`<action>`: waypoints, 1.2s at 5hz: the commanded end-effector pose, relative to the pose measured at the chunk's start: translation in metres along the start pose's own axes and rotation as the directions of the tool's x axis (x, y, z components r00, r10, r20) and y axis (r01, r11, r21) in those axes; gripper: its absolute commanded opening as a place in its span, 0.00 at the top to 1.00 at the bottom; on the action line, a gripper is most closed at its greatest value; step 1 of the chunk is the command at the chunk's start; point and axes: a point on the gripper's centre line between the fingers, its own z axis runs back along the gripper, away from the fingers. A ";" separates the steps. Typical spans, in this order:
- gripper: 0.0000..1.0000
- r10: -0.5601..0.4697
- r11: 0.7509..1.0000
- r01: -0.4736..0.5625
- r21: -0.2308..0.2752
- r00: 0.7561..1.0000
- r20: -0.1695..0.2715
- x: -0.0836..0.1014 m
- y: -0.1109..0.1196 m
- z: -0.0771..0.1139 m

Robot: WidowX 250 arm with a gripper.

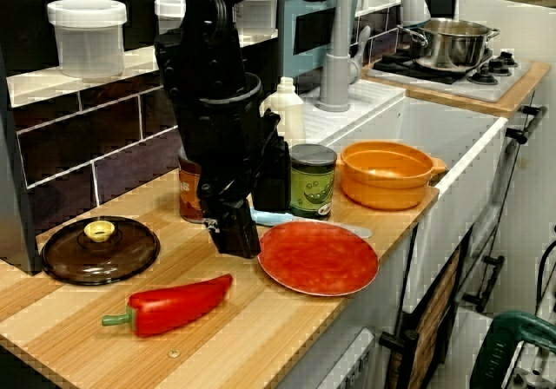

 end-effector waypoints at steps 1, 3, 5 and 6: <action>0.00 0.080 0.996 -0.082 0.030 0.995 0.055 0.003 -0.016 0.035; 0.00 0.390 0.911 -0.404 0.085 0.909 0.148 0.000 -0.006 0.041; 0.00 0.644 0.756 -0.655 -0.011 0.739 0.198 -0.010 0.016 0.047; 0.00 0.663 0.739 -0.672 -0.043 0.714 0.227 -0.013 0.014 0.045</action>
